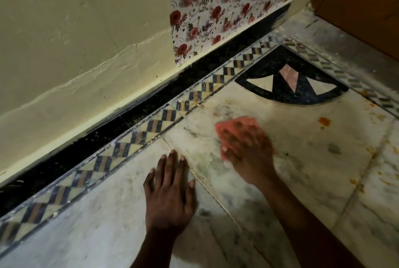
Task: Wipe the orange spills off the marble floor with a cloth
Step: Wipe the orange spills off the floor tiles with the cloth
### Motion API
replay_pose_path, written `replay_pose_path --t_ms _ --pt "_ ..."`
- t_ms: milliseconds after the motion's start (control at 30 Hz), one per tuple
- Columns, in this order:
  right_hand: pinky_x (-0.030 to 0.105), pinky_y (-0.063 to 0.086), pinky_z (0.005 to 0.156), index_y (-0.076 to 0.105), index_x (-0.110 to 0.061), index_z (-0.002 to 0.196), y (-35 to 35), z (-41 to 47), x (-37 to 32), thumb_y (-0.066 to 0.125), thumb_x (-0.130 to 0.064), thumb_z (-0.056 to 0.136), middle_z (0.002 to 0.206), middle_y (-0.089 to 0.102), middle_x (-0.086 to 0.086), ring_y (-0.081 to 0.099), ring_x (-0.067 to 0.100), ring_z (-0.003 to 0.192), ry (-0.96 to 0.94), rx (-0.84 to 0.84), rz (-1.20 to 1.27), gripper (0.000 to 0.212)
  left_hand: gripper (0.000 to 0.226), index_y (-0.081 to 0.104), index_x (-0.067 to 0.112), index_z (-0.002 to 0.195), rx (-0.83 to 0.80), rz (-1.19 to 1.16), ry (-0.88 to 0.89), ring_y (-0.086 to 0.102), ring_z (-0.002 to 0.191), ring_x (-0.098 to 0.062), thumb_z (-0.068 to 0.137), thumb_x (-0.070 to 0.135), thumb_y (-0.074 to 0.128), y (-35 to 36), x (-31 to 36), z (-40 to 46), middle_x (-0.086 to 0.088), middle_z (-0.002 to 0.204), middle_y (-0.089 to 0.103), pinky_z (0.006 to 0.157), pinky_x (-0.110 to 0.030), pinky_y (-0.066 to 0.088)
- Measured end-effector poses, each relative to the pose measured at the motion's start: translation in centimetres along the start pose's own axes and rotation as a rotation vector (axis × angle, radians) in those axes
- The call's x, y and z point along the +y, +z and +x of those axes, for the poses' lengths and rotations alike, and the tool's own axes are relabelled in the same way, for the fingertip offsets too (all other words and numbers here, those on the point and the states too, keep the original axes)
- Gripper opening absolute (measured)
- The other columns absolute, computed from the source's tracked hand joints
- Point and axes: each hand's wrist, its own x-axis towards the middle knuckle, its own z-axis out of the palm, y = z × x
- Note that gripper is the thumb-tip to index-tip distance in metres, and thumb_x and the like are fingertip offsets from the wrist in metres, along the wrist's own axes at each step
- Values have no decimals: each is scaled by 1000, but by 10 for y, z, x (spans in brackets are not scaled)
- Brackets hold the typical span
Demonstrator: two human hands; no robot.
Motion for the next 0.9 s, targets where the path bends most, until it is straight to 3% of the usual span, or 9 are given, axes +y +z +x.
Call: replay_pose_path --t_ms 100,167,267,400,467,533,600,700,900 --pt "69 7 125 2 -59 160 -10 48 17 20 -67 100 177 -1 -1 -3 42 161 430 81 104 63 65 35 25 163 0 -2 -4 12 164 -21 104 52 33 1 0 0 0 176 18 126 -51 21" --pt "71 0 124 1 -53 163 -22 88 5 24 -63 106 177 -7 0 -10 43 160 574 82 230 62 65 35 25 163 -2 -7 -4 13 164 -21 104 51 32 1 1 1 0 176 18 126 -50 21" --pt "70 -2 125 -3 -52 163 -22 101 -21 23 -62 107 176 -16 -5 -14 39 161 406 -25 153 62 64 34 25 164 -15 4 1 12 164 -22 105 51 32 0 0 0 0 176 17 126 -51 21" --pt "62 -1 128 -1 -61 159 -1 13 -15 6 -72 100 176 -11 -11 -12 29 163 39 -28 58 60 65 32 25 164 -13 4 0 11 164 -21 105 52 29 -2 0 0 0 176 16 126 -50 19" --pt "61 9 128 2 -64 158 3 -27 9 3 -73 99 177 -2 -9 -2 32 163 98 9 57 60 65 32 25 164 -8 1 5 12 164 -21 105 51 29 -2 1 1 0 176 17 126 -50 19" --pt "61 7 127 0 -62 159 0 -25 33 7 -70 97 177 -3 -6 -2 35 163 308 -4 87 63 65 33 24 164 -2 0 2 13 164 -22 105 51 31 -1 0 0 -1 176 19 126 -49 19" --pt "67 1 126 -2 -59 160 -4 9 46 8 -69 95 177 -8 0 -8 39 162 515 35 144 66 65 32 25 164 -9 9 3 13 164 -22 105 51 31 -1 0 0 -1 176 18 126 -49 17" --pt "76 0 122 1 -53 162 -22 79 48 19 -67 104 177 -10 6 -11 48 159 608 83 223 63 65 33 25 164 -3 16 5 15 163 -23 105 51 32 -1 0 1 -1 176 20 125 -48 17" --pt "69 -1 124 0 -57 160 -21 62 14 22 -65 105 176 -12 -8 -12 34 162 190 -67 87 60 65 33 25 164 -15 13 2 16 163 -24 105 53 30 -1 0 0 -2 176 20 125 -48 16"
